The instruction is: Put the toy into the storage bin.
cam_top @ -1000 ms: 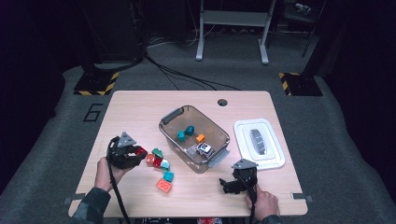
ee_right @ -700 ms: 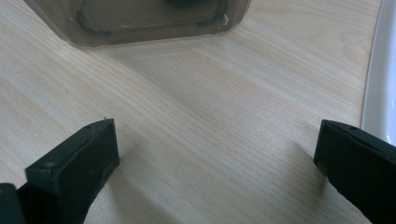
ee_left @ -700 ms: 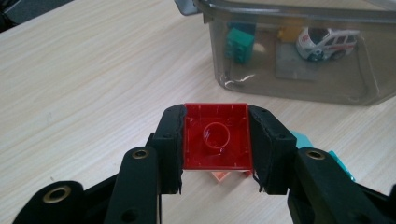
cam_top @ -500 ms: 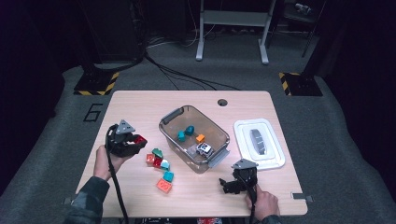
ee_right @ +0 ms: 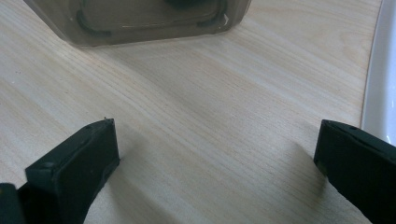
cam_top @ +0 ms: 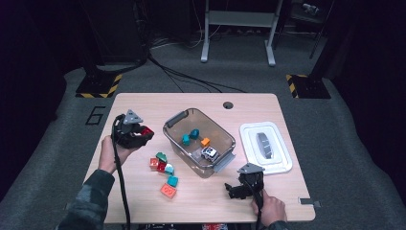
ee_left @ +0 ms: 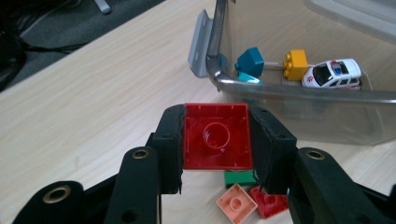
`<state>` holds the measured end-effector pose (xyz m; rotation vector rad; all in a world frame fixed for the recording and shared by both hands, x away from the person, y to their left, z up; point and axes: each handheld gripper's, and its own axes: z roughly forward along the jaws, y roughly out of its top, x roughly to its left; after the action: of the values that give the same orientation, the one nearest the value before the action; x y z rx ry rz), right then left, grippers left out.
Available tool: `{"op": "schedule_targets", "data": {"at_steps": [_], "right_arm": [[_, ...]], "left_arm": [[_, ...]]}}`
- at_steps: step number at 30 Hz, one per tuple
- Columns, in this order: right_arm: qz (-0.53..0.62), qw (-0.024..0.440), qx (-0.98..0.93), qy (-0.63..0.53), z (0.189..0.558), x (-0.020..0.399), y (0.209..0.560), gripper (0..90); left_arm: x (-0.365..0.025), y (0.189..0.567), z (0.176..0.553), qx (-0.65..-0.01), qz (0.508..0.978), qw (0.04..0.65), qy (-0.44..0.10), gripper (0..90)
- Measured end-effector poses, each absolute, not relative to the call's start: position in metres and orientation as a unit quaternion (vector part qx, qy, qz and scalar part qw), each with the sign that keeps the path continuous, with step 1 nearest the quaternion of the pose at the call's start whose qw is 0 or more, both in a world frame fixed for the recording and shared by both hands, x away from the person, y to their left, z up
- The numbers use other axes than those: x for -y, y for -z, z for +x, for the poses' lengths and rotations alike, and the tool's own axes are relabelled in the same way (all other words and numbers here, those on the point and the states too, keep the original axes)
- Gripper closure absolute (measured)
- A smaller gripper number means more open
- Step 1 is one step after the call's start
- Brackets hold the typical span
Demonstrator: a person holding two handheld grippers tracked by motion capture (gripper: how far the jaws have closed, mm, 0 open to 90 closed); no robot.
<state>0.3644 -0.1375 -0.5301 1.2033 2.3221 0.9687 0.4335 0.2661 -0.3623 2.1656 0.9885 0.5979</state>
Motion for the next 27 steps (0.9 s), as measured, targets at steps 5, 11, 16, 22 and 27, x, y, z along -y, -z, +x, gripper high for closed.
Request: {"op": "schedule_targets", "data": {"at_steps": [5,11,16,22,27], "right_arm": [[0.425,0.175,-0.82,-0.342,0.364,0.138,0.53,0.0],[0.425,0.176,-0.819,-0.342,0.364,0.137,0.53,0.0],[0.425,0.175,-0.82,-0.342,0.364,0.138,0.53,0.0],[0.425,0.175,-0.82,-0.342,0.364,0.138,0.53,0.0],[0.425,0.175,-0.82,-0.342,0.364,0.138,0.53,0.0]], "left_arm": [[-0.259,0.353,0.441,-0.373,0.834,0.334,-0.233,59.1],[-0.247,0.347,0.449,-0.365,0.837,0.333,-0.235,59.1],[-0.235,0.345,0.457,-0.361,0.839,0.334,-0.23,59.0],[-0.218,0.348,0.464,-0.355,0.844,0.333,-0.225,59.0],[-0.205,0.354,0.468,-0.348,0.851,0.329,-0.215,59.0]]}}
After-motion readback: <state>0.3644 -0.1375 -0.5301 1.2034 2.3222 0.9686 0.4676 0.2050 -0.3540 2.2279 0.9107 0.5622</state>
